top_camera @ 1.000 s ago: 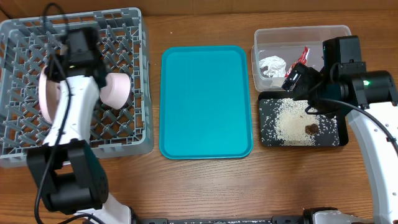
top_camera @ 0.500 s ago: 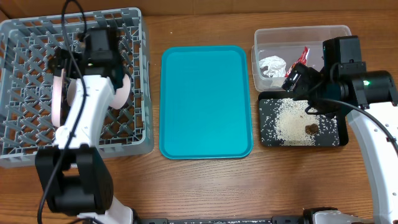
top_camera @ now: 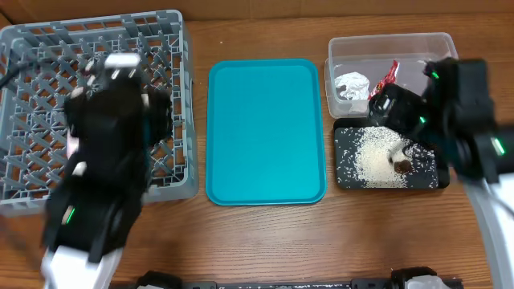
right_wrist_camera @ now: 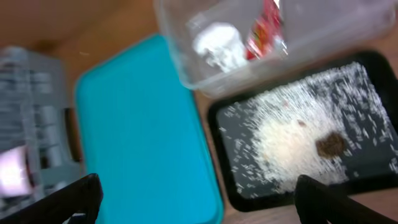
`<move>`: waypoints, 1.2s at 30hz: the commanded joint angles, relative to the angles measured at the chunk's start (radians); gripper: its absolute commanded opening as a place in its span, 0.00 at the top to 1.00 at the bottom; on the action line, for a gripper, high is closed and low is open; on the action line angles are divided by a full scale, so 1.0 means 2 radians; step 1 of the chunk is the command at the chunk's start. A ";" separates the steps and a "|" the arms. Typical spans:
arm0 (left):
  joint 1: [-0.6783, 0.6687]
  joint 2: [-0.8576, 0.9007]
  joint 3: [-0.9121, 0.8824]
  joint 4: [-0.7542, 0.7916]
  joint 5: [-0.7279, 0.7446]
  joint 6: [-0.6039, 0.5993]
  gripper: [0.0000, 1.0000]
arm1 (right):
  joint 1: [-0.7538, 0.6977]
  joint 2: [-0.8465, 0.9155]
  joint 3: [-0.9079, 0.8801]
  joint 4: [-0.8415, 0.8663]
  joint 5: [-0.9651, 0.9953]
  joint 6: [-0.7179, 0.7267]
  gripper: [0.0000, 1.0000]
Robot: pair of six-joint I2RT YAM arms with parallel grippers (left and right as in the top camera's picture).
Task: Sort waste into correct bins and load items into the dishwasher
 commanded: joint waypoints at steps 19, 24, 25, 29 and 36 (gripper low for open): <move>-0.003 -0.103 0.002 -0.142 0.202 -0.113 0.00 | 0.013 -0.187 0.008 -0.030 -0.002 -0.014 0.00; -0.003 -0.103 0.002 -0.151 0.202 -0.113 0.00 | 0.013 -0.187 0.008 -0.040 -0.002 -0.014 0.00; -0.003 -0.103 0.002 -0.151 0.202 -0.113 0.00 | 0.013 -0.187 0.008 -0.053 -0.002 -0.014 0.00; -0.003 -0.103 0.002 -0.151 0.202 -0.113 0.00 | 0.014 -0.187 0.005 -0.073 0.041 -0.015 0.00; -0.003 -0.103 0.002 -0.151 0.202 -0.113 0.00 | 0.011 -0.245 -0.104 0.104 0.067 -0.094 0.00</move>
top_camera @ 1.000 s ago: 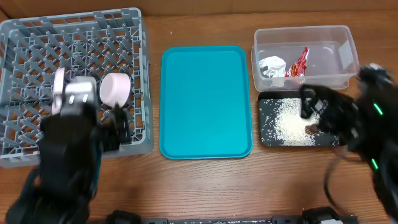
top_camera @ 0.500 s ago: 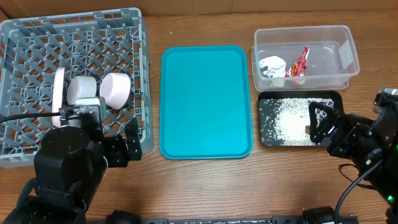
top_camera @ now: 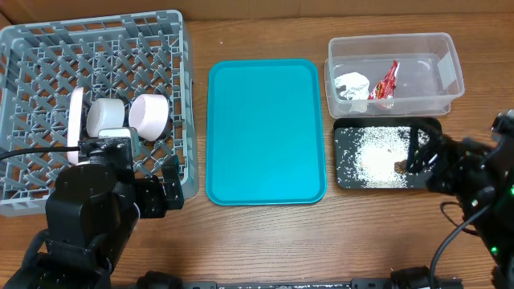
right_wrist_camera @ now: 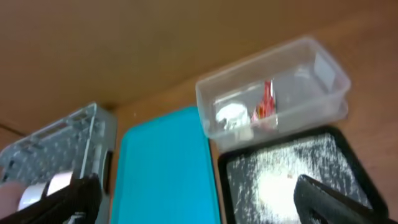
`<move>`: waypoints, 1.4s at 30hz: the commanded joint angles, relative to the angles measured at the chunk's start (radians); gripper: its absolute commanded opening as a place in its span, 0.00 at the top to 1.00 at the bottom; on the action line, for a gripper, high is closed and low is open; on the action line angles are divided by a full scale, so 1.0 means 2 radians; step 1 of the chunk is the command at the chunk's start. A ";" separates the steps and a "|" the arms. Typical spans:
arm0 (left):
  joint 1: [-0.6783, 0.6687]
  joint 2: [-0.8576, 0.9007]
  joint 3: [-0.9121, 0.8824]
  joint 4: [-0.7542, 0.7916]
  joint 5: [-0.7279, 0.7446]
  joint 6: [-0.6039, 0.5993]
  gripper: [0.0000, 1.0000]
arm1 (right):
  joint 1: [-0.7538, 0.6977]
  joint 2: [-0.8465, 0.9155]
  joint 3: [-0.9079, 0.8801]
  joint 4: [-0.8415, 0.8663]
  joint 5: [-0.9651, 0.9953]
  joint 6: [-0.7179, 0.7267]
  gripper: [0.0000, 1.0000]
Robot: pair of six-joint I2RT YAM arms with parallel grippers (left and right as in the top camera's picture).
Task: Sort waste into correct bins and load items into the dishwasher
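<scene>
A grey dish rack (top_camera: 48, 56) at the left holds a white plate (top_camera: 77, 120), a white cup (top_camera: 107, 116) and a pink bowl (top_camera: 149, 116). A clear bin (top_camera: 438, 88) at the back right holds crumpled white paper (top_camera: 351, 84) and a red wrapper (top_camera: 385, 80); the clear bin (right_wrist_camera: 311, 93) also shows in the right wrist view. Below it a black tray (top_camera: 347, 172) carries spilled rice (top_camera: 377, 156) and a brown scrap. My left gripper (top_camera: 165, 191) stands open at the rack's front right corner. My right gripper (right_wrist_camera: 199, 208) is open and empty, at the black tray's right end.
A bare teal tray (top_camera: 265, 132) lies in the middle between rack and bins. Brown cardboard backs the table. My left arm's body fills the front left corner, and my right arm stands at the right edge.
Both arms now stand nearer the table's front edge. The left arm no longer covers the rack, so plate, cup and bowl show. The right gripper is off the bin and black tray, still open.
</scene>
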 commanded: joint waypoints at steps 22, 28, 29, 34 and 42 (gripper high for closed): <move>-0.003 -0.001 0.002 0.002 0.007 -0.008 0.00 | -0.074 -0.382 -0.591 0.418 -0.031 -0.083 0.00; -0.003 -0.001 0.002 0.002 0.007 -0.008 0.00 | -0.074 -0.389 -0.658 0.515 -0.031 -0.082 0.00; -0.003 -0.001 0.002 0.002 0.007 -0.008 0.00 | -0.074 -0.389 -0.669 0.536 -0.031 -0.082 0.00; -0.003 -0.001 0.002 0.002 0.007 -0.008 0.00 | -0.074 -0.389 -0.673 0.536 -0.031 -0.083 0.00; -0.003 -0.001 0.002 0.002 0.007 -0.008 0.00 | -0.074 -0.389 -0.673 0.470 -0.031 -0.083 0.00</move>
